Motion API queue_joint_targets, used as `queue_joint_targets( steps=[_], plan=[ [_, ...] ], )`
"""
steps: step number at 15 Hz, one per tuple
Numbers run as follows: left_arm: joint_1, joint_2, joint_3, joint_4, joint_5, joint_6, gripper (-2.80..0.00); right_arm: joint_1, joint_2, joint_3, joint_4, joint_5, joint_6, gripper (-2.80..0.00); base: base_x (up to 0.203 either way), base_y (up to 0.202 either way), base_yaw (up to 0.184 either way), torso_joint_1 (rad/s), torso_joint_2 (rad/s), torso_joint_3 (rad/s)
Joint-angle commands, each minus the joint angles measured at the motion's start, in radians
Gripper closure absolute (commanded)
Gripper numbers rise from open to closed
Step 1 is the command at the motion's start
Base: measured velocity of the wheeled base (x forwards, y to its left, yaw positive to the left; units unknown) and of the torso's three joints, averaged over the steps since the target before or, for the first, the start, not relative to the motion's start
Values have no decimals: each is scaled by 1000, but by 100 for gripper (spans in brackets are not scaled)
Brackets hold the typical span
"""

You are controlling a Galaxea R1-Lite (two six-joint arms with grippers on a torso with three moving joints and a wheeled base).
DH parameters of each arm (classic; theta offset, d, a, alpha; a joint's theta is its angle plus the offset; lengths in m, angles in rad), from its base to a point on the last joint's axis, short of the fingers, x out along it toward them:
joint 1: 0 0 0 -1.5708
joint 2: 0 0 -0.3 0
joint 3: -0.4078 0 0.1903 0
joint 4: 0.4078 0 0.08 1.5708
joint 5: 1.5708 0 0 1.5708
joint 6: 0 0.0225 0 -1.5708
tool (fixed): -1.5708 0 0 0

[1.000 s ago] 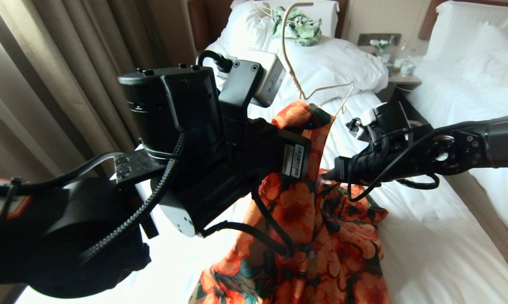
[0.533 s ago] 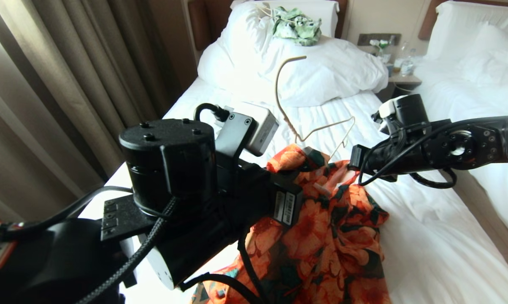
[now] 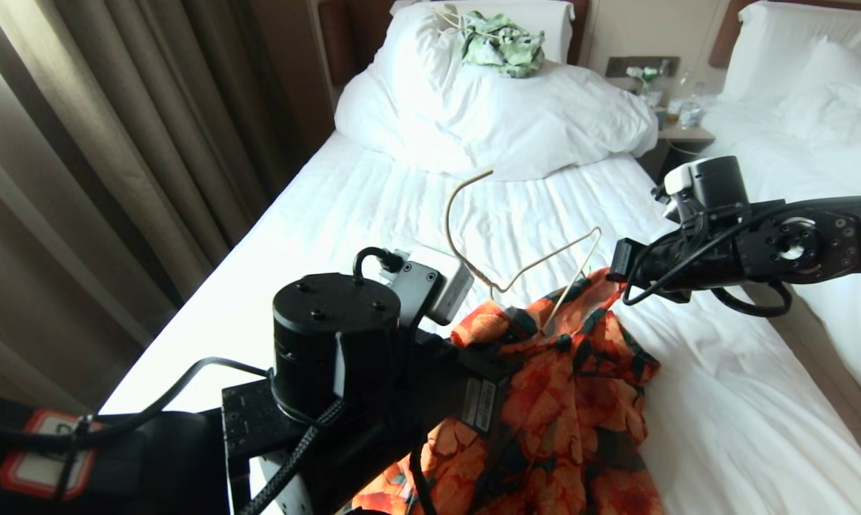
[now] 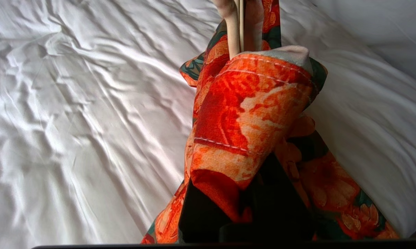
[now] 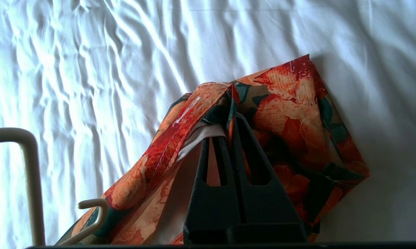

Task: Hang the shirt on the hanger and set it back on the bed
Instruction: Hook the other side of the shirt onto the hanger

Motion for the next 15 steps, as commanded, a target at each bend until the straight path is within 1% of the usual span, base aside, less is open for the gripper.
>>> queue_joint_targets(
  steps=[1, 3, 5, 10, 15],
  plan=[
    [-4, 24, 23, -29, 8, -2, 0, -1, -8, -2, -1, -1, 1, 0, 0, 0, 0, 0, 0, 0],
    [-13, 34, 41, -52, 15, -2, 0, -6, -14, -8, -1, -3, 0, 0, 0, 0, 0, 0, 0, 0],
    [-45, 27, 48, -74, 39, 1, 0, -12, -6, -9, -1, -1, -2, 0, 0, 0, 0, 0, 0, 0],
    [-86, 44, 68, -79, 57, 1, 0, -21, -6, -42, -10, -3, -2, 0, 0, 0, 0, 0, 0, 0],
    [-90, 67, 72, -81, 64, 1, 0, -14, -30, -49, -7, -5, 0, 0, 0, 0, 0, 0, 0, 0]
  ],
)
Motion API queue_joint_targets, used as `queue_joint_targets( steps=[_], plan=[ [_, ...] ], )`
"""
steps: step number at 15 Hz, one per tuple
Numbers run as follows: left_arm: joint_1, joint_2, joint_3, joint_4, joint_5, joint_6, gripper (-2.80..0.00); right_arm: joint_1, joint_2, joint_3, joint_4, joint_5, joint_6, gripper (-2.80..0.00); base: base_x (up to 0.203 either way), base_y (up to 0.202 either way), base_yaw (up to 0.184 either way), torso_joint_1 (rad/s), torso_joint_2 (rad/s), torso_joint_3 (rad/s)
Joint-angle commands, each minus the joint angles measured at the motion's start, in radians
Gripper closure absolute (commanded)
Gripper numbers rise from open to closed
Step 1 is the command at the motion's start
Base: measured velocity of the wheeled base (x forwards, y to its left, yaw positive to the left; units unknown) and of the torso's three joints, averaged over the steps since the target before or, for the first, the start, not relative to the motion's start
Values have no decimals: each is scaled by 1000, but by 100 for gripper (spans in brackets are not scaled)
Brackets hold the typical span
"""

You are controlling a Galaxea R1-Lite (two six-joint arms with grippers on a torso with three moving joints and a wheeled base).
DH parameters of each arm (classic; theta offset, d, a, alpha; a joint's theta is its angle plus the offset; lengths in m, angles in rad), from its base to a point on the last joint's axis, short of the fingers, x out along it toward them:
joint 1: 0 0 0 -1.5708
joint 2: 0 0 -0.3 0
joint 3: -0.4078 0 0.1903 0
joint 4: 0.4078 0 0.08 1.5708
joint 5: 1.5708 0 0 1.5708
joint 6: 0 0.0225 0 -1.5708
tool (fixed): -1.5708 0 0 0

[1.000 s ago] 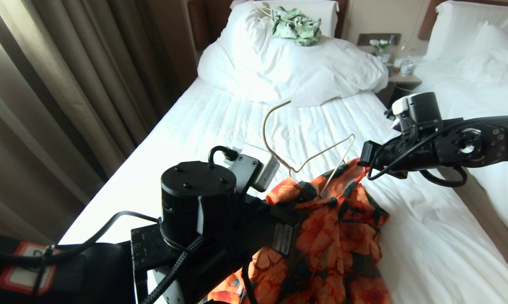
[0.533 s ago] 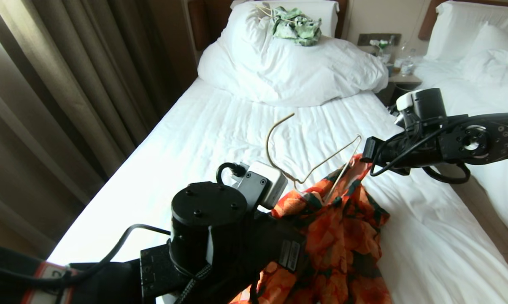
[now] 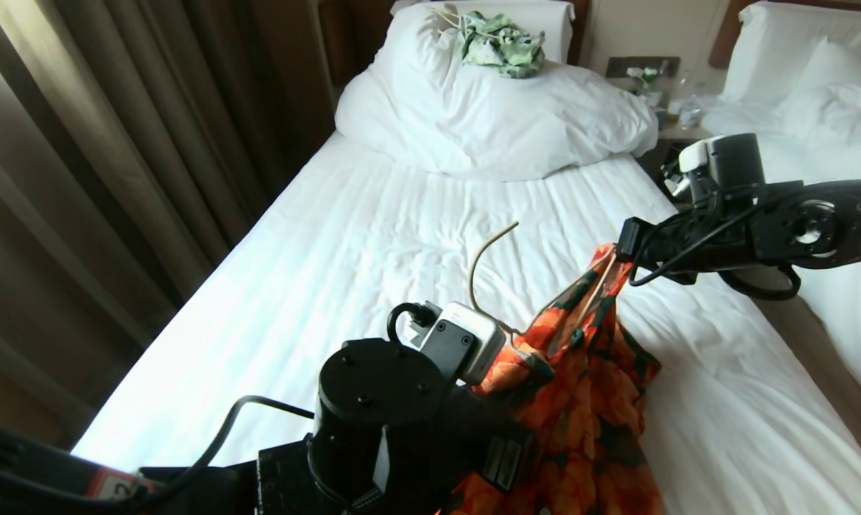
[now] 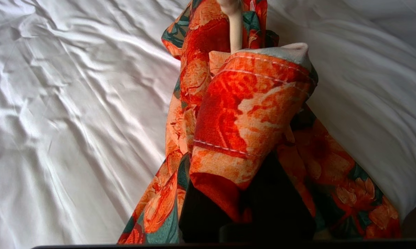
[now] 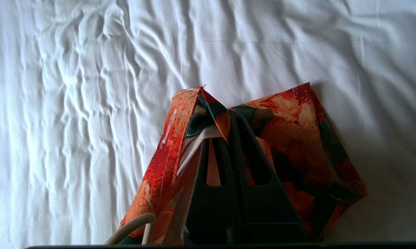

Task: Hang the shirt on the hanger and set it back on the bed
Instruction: Hook the other side of the shirt onto the hanger

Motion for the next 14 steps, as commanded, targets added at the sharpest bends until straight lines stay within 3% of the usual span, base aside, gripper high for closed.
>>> queue_joint_targets(
  steps=[1, 10, 14],
  plan=[
    [0, 11, -1, -4, 2, 0, 0, 4, -23, 1, 4, 0, 3, 0, 0, 0, 0, 0, 0, 0],
    [-14, 3, -1, -14, -4, -17, 0, 102, -204, 18, 11, -12, -34, 0, 0, 0, 0, 0, 0, 0],
    [-12, 53, 2, -238, -13, -60, 0, 217, -293, 16, 11, -46, -51, 0, 0, 0, 0, 0, 0, 0]
  ],
)
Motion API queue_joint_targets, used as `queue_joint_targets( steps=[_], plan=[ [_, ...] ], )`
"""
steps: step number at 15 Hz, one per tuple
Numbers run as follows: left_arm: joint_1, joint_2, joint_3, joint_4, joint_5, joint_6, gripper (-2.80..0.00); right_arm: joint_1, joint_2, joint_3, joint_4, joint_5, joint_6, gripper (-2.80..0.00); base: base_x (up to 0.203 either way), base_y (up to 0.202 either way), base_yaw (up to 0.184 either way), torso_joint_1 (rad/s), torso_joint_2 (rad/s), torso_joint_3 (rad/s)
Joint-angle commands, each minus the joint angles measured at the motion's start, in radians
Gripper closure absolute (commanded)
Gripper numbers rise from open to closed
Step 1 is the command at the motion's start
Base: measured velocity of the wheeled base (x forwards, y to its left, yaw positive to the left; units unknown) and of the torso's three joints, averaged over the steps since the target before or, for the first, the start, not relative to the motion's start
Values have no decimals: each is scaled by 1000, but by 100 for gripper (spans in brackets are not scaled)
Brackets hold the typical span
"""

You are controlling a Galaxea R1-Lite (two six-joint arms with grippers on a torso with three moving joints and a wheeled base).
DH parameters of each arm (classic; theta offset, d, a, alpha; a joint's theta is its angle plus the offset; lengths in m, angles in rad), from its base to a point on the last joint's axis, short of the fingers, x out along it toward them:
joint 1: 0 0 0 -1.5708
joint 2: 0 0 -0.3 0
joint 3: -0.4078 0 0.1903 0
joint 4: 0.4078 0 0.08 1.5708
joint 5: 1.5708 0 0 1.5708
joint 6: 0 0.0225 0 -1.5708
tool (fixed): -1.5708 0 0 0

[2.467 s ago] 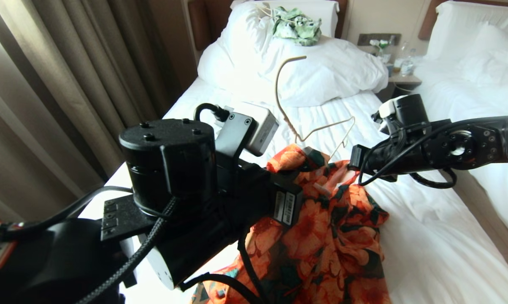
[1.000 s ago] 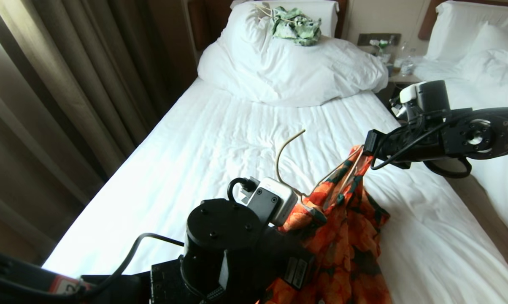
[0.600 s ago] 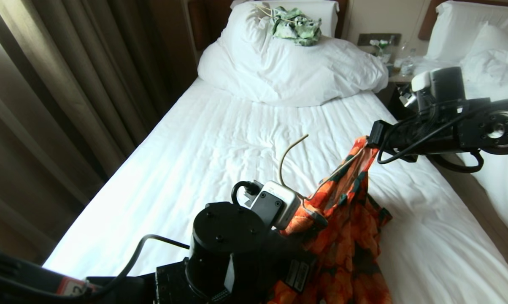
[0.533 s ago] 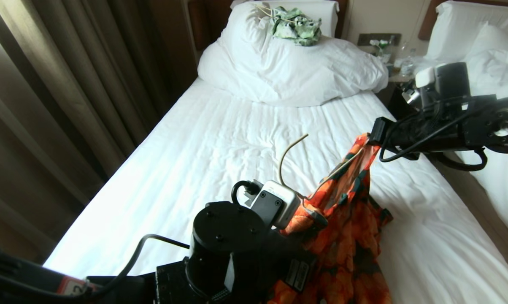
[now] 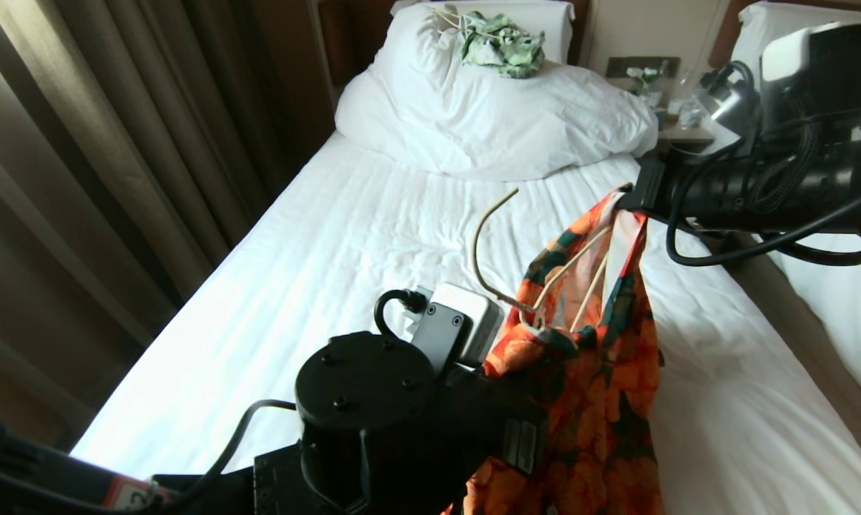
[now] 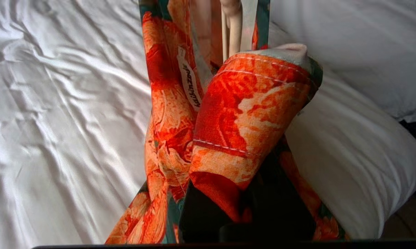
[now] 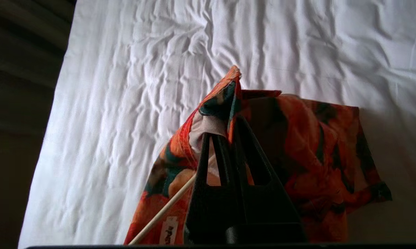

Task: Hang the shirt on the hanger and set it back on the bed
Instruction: Hook the other side of the shirt onto the hanger

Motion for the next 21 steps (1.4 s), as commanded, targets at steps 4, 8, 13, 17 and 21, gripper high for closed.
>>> queue_joint_targets(
  steps=[4, 8, 13, 17, 21],
  plan=[
    [-1, 93, 6, -213, -2, 1, 0, 162, -141, -1, 47, -3, -8, 0, 0, 0, 0, 0, 0, 0],
    [4, 88, -3, -217, -56, 1, 0, 250, -191, 2, 147, -3, -39, 0, 0, 0, 0, 0, 0, 0],
    [2, 27, -95, -163, -106, 6, 0, 284, -267, 72, 214, 7, -200, 0, 0, 0, 0, 0, 0, 0],
    [4, 22, -244, -58, -110, 6, 0, 285, -301, 77, 243, 2, -243, 0, 0, 0, 0, 0, 0, 0],
    [5, 20, -239, -81, -112, -4, 0, 287, -338, 111, 329, 10, -276, 0, 0, 0, 0, 0, 0, 0]
  ],
)
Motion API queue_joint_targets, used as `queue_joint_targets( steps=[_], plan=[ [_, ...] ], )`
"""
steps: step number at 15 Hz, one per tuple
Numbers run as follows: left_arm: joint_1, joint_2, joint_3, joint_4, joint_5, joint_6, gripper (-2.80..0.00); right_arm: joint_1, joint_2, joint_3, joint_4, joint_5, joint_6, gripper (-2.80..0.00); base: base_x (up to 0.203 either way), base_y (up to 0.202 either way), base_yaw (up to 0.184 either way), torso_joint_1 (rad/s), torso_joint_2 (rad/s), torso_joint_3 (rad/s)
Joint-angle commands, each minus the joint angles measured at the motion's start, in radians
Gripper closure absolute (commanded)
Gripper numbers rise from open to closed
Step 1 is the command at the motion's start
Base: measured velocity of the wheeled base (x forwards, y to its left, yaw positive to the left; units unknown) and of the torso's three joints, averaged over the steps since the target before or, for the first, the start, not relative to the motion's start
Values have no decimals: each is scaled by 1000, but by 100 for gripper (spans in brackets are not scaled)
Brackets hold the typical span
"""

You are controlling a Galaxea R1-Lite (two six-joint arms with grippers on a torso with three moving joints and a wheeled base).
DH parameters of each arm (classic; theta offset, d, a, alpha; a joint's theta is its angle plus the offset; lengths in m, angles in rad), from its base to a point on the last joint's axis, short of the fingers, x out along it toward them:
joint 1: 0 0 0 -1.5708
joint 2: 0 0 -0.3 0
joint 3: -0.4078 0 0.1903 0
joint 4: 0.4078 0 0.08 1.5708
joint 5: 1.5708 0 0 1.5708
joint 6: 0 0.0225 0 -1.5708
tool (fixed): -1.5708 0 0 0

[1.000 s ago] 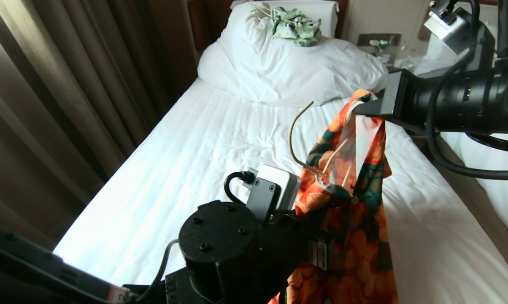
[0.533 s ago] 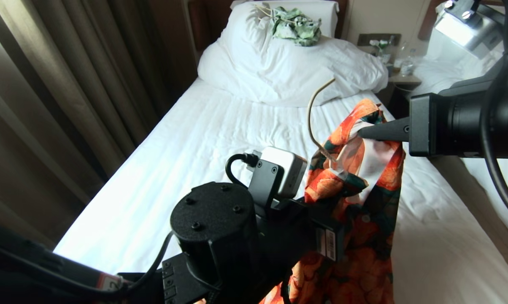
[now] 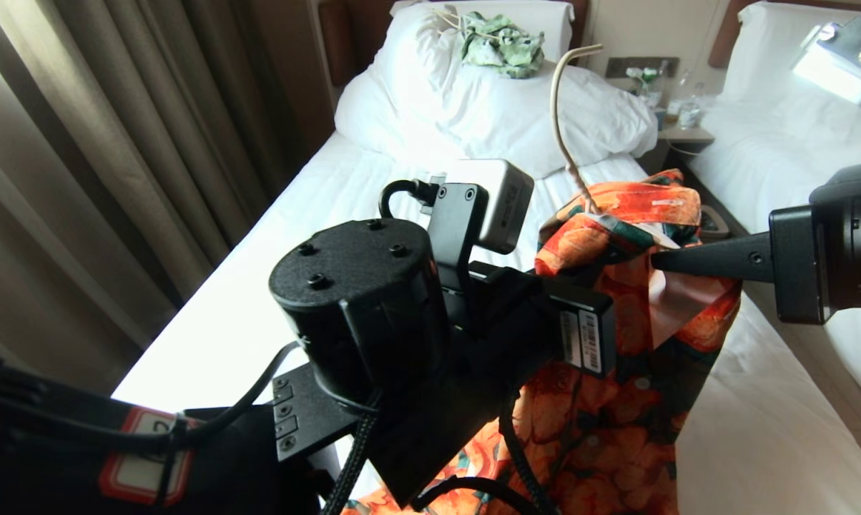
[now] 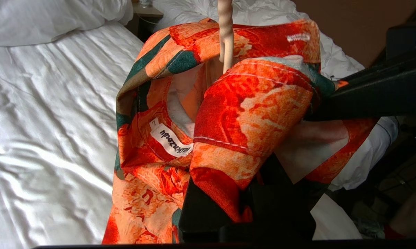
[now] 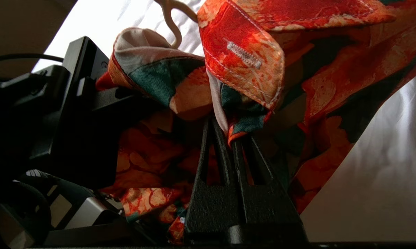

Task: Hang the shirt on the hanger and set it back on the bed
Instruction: Hook the other side of the shirt onto the hanger

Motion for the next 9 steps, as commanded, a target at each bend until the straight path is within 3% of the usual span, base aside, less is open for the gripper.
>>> queue_joint_targets(
  steps=[1, 3, 4, 9],
  plan=[
    [1, -4, 12, -49, 1, 0, 0, 1, -14, 11, 3, -1, -8, 0, 0, 0, 0, 0, 0, 0],
    [1, -5, 18, -76, 4, 3, 0, 1, -21, 9, 2, 0, -10, 0, 0, 0, 0, 0, 0, 0],
    [2, -8, 19, -76, 4, 3, 0, 1, -26, 5, 2, 0, -10, -280, 0, 0, 0, 0, 0, 0],
    [15, -13, 20, -76, 6, 3, 0, 1, -58, 2, 35, -37, -10, -280, 0, 0, 0, 0, 0, 0]
  ],
)
